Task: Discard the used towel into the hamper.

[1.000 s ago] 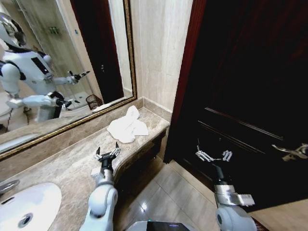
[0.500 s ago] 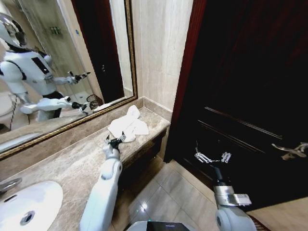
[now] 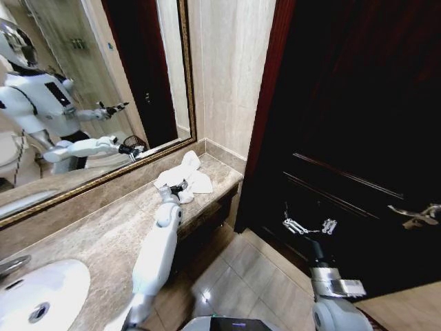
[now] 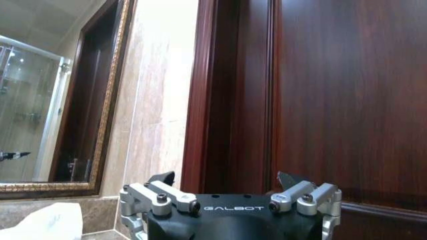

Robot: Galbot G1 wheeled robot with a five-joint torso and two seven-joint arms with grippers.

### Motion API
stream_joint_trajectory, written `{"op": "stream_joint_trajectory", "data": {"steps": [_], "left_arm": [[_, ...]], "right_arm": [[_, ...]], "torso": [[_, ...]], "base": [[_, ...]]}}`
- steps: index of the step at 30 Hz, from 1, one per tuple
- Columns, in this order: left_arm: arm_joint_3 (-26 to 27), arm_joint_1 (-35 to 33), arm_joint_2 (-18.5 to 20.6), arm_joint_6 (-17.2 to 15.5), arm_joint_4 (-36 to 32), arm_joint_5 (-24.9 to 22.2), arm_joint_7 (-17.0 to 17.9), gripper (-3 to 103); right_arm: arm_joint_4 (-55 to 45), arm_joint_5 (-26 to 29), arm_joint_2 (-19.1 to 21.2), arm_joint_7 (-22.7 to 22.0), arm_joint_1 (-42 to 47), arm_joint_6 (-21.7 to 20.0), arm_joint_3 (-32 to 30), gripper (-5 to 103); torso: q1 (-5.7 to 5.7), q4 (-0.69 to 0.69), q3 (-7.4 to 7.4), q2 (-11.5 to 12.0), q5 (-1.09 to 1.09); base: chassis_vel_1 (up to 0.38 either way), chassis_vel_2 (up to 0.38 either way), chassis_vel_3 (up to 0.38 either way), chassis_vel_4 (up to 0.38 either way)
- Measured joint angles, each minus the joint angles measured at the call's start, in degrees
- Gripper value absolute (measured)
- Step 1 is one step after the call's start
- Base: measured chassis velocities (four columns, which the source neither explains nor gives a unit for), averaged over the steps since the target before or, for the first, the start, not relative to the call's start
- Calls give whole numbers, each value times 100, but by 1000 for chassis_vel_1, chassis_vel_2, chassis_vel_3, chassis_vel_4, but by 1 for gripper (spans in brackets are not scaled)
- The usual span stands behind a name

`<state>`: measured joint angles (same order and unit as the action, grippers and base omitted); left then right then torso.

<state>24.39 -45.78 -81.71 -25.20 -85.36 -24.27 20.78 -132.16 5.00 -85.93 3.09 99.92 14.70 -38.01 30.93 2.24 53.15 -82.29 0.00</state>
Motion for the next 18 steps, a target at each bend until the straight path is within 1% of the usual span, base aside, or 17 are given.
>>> {"op": "stream_joint_trajectory", "data": {"steps": [3, 4, 5, 6, 9, 10, 12, 13, 15, 18], "left_arm": [[-15, 8, 37, 103, 77, -80, -40, 91], [-16, -14, 48, 134, 76, -82, -46, 91], [-17, -46, 60, 167, 70, -84, -54, 87], [-17, -46, 60, 167, 70, -84, -54, 87], [-48, -176, 130, 337, -2, -98, -83, 76], [-48, -176, 130, 337, -2, -98, -83, 76], [-72, -284, 182, 432, -96, -143, -88, 68], [-73, -314, 193, 447, -124, -163, -88, 63], [-72, -335, 201, 458, -142, -178, -88, 63], [-69, -380, 225, 484, -181, -198, -92, 52]], "right_arm": [[1, 14, -16, -14, 6, 35, -4, 100], [2, 16, -22, -14, 7, 44, -4, 100], [5, 16, -30, -20, 8, 53, -4, 100], [5, 16, -30, -20, 8, 53, -4, 100], [10, 16, -69, -38, 2, 68, 15, 100], [10, 16, -69, -38, 2, 68, 15, 100], [8, 5, -106, -30, 3, 88, 50, 100], [0, 2, -117, -28, 10, 96, 59, 100], [-13, 0, -124, -26, 19, 104, 66, 100], [-37, 1, -127, -22, 32, 120, 65, 100]], "torso": [[0, 0, 0, 0, 0], [0, 0, -1, 0, 0], [-1, 0, -1, 0, 0], [-1, 0, -1, 0, 0], [-1, 0, -1, 0, 0], [-1, 0, -1, 0, 0], [-1, 0, -1, 0, 0], [-1, 0, -1, 0, 0], [-1, 0, -1, 0, 0], [-1, 0, -1, 0, 0]], "base": [[0, 0, 0, 0], [0, 0, 0, 0], [0, 0, 0, 0], [0, 0, 0, 0], [0, 0, 0, 0], [0, 0, 0, 0], [0, 0, 0, 0], [0, 0, 0, 0], [0, 0, 0, 0], [0, 0, 0, 0]]}}
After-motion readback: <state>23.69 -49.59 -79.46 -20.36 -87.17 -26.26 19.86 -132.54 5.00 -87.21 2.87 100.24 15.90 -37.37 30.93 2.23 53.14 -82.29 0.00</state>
